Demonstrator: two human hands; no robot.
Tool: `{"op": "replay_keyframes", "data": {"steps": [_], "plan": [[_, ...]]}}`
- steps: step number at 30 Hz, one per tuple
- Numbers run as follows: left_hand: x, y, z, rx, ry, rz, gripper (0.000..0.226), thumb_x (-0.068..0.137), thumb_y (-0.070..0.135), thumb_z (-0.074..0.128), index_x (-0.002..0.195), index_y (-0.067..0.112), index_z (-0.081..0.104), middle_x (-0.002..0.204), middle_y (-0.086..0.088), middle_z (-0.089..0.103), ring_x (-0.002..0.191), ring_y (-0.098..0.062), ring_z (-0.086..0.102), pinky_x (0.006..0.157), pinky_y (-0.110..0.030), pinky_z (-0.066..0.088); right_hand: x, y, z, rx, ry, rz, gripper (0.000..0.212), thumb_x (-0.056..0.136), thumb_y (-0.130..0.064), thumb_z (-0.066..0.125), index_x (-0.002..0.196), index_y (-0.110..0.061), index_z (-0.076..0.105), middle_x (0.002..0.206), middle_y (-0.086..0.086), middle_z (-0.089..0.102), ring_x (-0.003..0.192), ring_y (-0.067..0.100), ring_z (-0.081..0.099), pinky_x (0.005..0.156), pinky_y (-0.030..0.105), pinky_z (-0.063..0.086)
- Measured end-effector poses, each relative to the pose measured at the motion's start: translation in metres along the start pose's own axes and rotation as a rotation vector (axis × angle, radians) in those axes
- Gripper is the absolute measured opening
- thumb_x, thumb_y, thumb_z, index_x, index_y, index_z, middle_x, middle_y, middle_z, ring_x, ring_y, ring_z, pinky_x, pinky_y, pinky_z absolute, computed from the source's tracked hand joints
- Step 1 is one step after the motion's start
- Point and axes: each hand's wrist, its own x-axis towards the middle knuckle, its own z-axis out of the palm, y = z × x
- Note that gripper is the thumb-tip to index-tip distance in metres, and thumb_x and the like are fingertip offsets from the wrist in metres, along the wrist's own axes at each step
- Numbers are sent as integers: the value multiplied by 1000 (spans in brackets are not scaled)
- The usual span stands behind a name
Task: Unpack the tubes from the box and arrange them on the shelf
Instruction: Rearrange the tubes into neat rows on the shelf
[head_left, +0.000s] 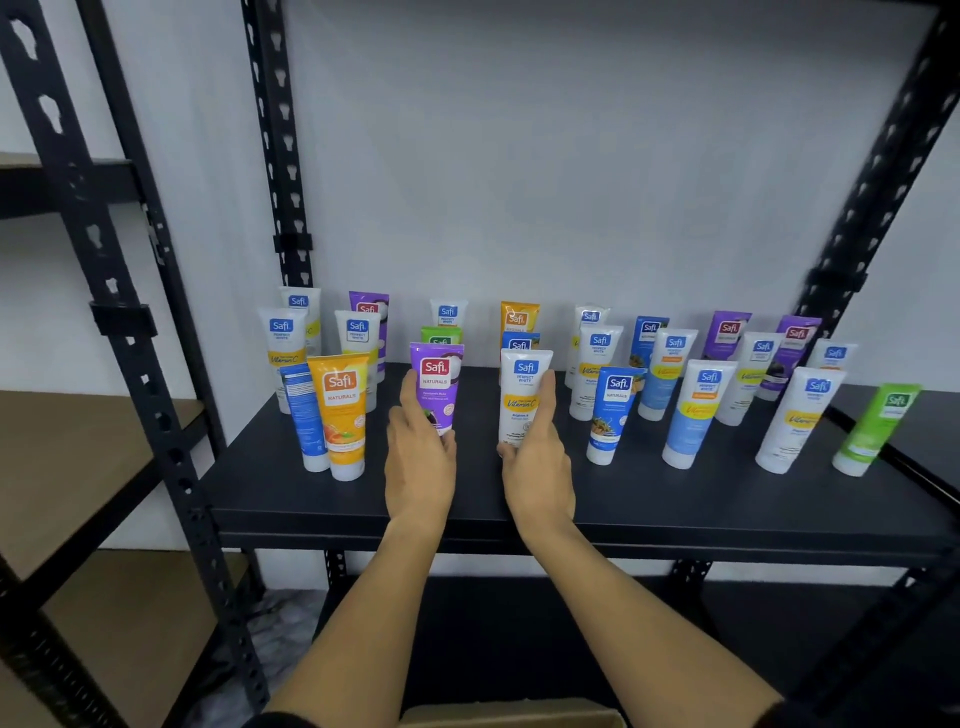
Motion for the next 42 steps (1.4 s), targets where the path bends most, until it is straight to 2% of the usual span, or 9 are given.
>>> {"op": "replay_keyframes", "data": {"steps": [18,22,25,27,30,34,37,39,42], "plan": [[-3,0,-1,-3,16,15,90,87,16,73,151,31,11,138,-9,43,130,-19,44,86,-28,47,1,3,0,79,3,5,106,89,-17,72,155,-37,-9,141,6,51,125,25,57,96,46,52],[-5,2,-3,-26,20,9,89,88,18,72,153,26,12,141,-9,40,132,-19,41,83,-24,41,1,4,1,99,13,-6,101,90,-22,71,156,-32,-5,142,6,50,128,23,54,96,43,51],[-12,1,-8,-19,8,-18,85,90,23,70,153,22,13,144,-9,38,134,-20,39,87,-26,45,1,7,1,68,3,-9,97,91,-24,70,157,-25,-1,141,8,49,129,24,51,97,41,51],[-17,-1,-11,63,-54,-28,80,93,28,65,154,17,14,149,-10,36,137,-21,36,96,-31,46,0,11,0,-3,-45,-6,94,91,-28,67,158,-19,1,145,10,45,133,25,46,102,41,47],[-25,-5,-17,305,-147,-18,71,97,38,53,153,12,19,158,-12,28,146,-25,26,115,-38,33,-3,16,-2,-194,-152,-30,89,94,-40,60,158,-10,5,159,13,28,147,28,29,117,43,34],[-42,-10,-24,626,-235,52,62,101,46,32,152,12,29,160,-12,28,149,-26,22,123,-42,16,-13,21,-8,-416,-275,-63,71,101,-44,37,157,-6,17,166,14,11,153,30,7,124,44,12],[-49,-12,-35,644,-310,89,60,103,47,27,153,14,29,161,-10,26,150,-24,18,123,-41,13,-18,23,-18,-453,-368,-79,66,102,-44,32,157,-10,22,165,12,16,153,30,10,124,45,11],[-47,-11,-48,546,-376,89,57,103,45,32,152,16,32,161,-9,26,150,-23,19,123,-38,16,-19,20,-27,-454,-419,-75,60,100,-43,36,152,-12,35,159,12,31,148,32,25,121,46,23],[-42,-8,-74,309,-382,83,45,102,38,43,144,20,46,155,-4,38,143,-18,34,111,-34,36,-18,2,-41,-413,-434,-85,42,95,-40,44,125,-14,58,125,8,61,111,25,56,92,42,50]]}}
